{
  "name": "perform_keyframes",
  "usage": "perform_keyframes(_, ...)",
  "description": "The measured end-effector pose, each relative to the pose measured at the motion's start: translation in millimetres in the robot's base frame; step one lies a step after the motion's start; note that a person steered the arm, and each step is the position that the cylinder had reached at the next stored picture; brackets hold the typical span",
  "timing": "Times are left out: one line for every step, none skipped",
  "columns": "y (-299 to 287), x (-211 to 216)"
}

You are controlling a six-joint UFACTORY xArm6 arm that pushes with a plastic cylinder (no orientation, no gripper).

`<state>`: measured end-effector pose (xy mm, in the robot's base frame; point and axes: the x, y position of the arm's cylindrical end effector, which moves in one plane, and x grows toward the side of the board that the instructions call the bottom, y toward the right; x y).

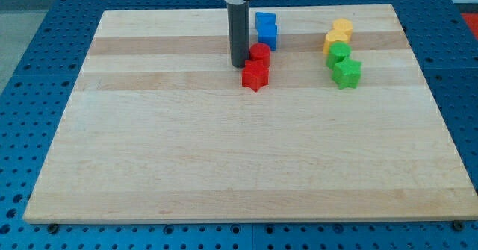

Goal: Point at the red star

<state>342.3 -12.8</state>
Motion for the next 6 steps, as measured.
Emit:
perform_keyframes(0,-2)
perform_keyframes(0,-2)
perform_keyframes(-8,1)
perform_keyframes(-22,20)
perform_keyframes(-23,23)
perform_keyframes(-22,37)
